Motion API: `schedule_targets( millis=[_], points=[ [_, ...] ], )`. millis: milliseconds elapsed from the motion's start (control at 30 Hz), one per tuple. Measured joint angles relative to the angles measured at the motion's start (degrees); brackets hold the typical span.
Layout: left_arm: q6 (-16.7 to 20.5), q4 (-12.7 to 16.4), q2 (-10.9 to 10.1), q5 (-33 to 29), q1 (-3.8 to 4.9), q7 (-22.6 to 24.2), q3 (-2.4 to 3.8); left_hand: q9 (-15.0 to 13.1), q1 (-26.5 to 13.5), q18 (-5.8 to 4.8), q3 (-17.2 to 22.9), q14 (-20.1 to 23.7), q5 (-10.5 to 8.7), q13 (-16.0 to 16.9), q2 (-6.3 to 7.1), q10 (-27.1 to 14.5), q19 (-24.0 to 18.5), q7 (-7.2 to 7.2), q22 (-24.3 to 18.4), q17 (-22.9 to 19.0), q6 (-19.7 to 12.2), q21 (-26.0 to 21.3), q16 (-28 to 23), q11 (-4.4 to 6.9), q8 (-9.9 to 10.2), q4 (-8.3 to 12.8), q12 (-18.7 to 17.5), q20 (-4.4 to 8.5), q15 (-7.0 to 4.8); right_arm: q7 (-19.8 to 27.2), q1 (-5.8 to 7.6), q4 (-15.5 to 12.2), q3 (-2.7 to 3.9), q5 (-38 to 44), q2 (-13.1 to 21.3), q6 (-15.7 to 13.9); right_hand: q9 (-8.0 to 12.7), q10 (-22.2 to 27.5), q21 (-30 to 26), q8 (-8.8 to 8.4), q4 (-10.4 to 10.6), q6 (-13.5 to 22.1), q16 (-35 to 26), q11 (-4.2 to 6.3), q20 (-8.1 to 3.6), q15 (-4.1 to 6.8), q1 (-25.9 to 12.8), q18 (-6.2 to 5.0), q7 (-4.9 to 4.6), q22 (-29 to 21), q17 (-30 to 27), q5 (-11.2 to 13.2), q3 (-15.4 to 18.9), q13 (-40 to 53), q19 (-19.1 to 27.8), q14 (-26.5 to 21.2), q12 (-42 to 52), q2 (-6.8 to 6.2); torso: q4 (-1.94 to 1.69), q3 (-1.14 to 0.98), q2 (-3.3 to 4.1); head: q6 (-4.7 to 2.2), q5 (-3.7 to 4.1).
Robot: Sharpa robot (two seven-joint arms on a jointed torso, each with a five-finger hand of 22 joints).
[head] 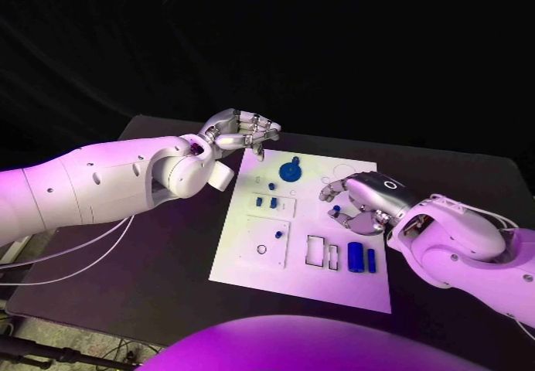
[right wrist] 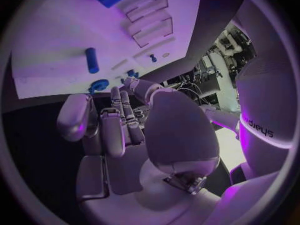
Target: Assemble the parts on the task board
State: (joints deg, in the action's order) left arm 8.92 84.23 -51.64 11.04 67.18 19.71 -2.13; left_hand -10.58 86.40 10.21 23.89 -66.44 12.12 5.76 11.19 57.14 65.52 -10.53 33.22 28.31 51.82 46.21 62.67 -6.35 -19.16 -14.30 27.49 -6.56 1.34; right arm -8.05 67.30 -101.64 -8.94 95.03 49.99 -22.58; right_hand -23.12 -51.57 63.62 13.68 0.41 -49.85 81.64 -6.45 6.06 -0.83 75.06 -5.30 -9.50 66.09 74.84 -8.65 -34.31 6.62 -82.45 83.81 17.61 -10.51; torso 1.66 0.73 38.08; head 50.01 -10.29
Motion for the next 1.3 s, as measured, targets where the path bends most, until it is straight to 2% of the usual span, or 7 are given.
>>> schedule_targets(
  millis=[100,167,367,833,1300],
  points=[
    [-0.1,0.0,0.0,0.0,0.0,0.0,0.0,-0.1,0.0,0.0,0.0,0.0,0.0,0.0,0.0,0.0,0.0,0.0,0.0,0.0,0.0,0.0,0.0,0.0,0.0,0.0,0.0,0.0,0.0,-0.2,0.46,0.6,0.04,-0.8,1.2,0.5,0.0,0.0,-0.2,-0.19,-0.1,0.2,-0.2,-0.01,0.0,0.0,-0.1,0.0,-0.14,-0.2,-0.2,0.0,0.1,0.0,0.0,0.0,0.0,-0.23,0.05,-0.02,-0.03,0.0,0.31],
    [-0.1,0.0,0.0,0.0,0.0,-0.1,0.0,-0.1,0.0,0.0,0.0,0.0,0.0,0.0,0.0,0.0,0.0,0.0,0.0,0.0,0.0,0.0,0.0,0.0,0.0,0.0,0.0,0.0,0.0,-0.3,0.64,1.0,0.04,-1.2,1.8,1.1,0.1,0.6,-0.6,-0.32,0.0,0.5,-0.2,-0.04,0.0,-0.16,-0.1,-0.01,0.15,-0.4,-0.4,0.0,0.4,-0.1,0.0,0.2,0.0,-0.23,0.05,-0.03,-0.03,0.0,0.51],
    [-0.3,0.0,0.0,0.0,0.0,-0.1,0.0,-0.1,0.0,0.0,0.0,0.0,0.0,0.0,0.0,0.0,0.0,0.0,0.0,0.0,0.0,0.0,0.0,0.0,0.0,0.0,0.0,0.0,0.0,-0.7,0.78,2.2,-0.02,-1.3,1.9,3.0,0.1,0.8,-0.9,-0.41,0.1,0.7,-0.5,-0.21,0.2,-0.2,0.0,0.0,0.33,-0.8,-0.7,0.0,0.6,-0.1,0.2,0.2,0.0,-0.75,0.03,-0.03,0.03,0.0,0.85],
    [-0.6,0.0,0.0,0.0,0.0,-0.1,-0.01,0.0,0.0,0.0,0.0,0.0,0.0,0.0,0.0,0.0,0.0,0.0,-0.1,0.0,0.0,0.0,0.0,0.0,0.0,0.0,0.0,0.0,0.0,-1.1,-0.06,6.4,-0.31,-0.9,-2.4,5.0,0.1,0.8,-0.9,-0.64,0.3,0.7,-0.5,-0.21,0.2,-0.2,0.0,0.0,0.33,-0.6,-0.4,0.0,0.8,-0.1,0.2,0.2,0.8,-0.75,-0.16,0.02,0.09,0.0,0.68],
    [-0.8,0.1,0.0,0.0,0.0,-0.2,-0.01,-0.1,0.0,0.0,0.0,0.0,0.0,0.0,0.0,0.0,0.0,0.0,-0.1,0.0,0.0,-0.1,0.0,0.0,0.0,0.0,0.0,0.0,0.0,-1.0,-0.95,7.5,-0.52,-0.9,-4.4,6.9,-0.4,-0.8,-0.3,-0.16,0.3,-0.7,-0.3,0.56,0.14,-0.2,0.6,0.0,0.69,0.2,0.1,0.0,0.8,0.4,0.1,0.2,3.1,-0.08,-0.02,0.01,0.05,0.0,0.29]
  ],
)
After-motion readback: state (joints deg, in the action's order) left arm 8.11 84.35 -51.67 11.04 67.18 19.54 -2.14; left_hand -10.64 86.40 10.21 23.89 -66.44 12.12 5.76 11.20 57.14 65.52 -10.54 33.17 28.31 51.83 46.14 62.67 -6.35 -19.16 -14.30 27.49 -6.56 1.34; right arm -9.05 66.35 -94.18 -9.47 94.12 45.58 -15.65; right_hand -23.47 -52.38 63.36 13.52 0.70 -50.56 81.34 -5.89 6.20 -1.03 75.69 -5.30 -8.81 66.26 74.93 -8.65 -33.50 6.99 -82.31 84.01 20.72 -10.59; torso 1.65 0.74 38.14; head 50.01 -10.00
